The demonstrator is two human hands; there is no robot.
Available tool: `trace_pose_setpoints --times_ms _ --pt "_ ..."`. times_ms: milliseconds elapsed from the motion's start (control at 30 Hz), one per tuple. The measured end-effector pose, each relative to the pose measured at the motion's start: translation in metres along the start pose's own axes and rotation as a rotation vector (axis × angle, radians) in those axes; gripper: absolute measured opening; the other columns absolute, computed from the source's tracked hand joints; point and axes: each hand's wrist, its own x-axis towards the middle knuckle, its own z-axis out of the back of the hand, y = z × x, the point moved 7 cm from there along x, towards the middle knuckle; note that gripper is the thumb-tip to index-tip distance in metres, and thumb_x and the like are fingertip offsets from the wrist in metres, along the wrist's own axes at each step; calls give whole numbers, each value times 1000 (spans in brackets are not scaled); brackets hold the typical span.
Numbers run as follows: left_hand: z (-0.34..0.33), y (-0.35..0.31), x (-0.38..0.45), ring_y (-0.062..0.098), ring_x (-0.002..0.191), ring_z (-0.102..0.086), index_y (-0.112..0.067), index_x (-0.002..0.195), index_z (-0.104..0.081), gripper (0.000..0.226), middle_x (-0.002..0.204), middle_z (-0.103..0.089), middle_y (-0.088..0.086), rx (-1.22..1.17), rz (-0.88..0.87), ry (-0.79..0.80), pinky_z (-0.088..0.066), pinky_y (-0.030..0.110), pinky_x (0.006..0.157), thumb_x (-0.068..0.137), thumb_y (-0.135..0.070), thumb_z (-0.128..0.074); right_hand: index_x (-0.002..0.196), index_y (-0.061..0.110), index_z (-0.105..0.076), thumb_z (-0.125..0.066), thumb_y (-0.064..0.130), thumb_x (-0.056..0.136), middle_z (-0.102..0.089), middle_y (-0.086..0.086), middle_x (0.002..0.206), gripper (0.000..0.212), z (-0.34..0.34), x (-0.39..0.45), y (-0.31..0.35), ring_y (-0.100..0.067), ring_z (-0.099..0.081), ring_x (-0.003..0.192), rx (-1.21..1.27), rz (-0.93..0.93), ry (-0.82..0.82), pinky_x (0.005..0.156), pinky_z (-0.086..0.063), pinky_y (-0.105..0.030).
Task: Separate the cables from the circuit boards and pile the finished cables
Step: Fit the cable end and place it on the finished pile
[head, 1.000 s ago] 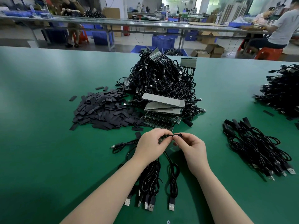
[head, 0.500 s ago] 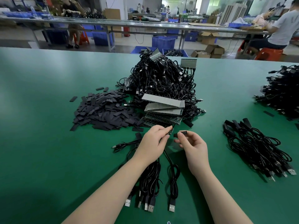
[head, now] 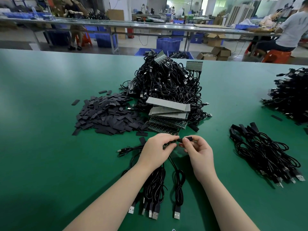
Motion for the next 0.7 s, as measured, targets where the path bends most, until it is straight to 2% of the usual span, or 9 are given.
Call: trace_pose_setpoints --times_ms 100,300,433,567,700 --pt "0 0 0 -3 110 -55 -28 116 -71 29 113 -68 -13 -11 1 -1 -40 8 95 89 -19 -68 94 15 -67 -70 12 91 -76 6 80 5 0 0 0 -11 -74 82 -10 -10 0 71 -55 -17" --pt "-1 2 0 -3 109 -56 -28 118 -70 30 114 -68 -12 -23 11 12 -45 17 96 89 -20 -67 93 22 -69 -72 11 91 -77 -5 84 12 -3 -2 2 -15 -73 84 -35 -6 13 68 -50 -13" --pt "-2 2 0 -2 108 -58 -27 119 -69 31 114 -68 -11 -37 13 10 -47 21 96 89 -20 -68 92 23 -69 -72 12 90 -77 -4 83 11 -3 -3 3 -14 -72 82 -43 -9 16 69 -51 -14" --pt "-1 4 -1 -2 103 -59 -30 122 -68 36 113 -68 -11 -71 41 -2 -47 21 95 87 -18 -69 93 23 -69 -72 14 90 -77 -2 83 10 -4 -3 3 -14 -72 82 -53 -11 30 71 -54 -17" --pt "-1 2 0 -4 108 -58 -29 116 -71 29 112 -69 -13 -40 6 8 -46 19 96 88 -20 -68 93 20 -70 -71 11 90 -76 -2 83 9 -5 -3 4 -18 -72 84 -53 -2 36 75 -56 -21"
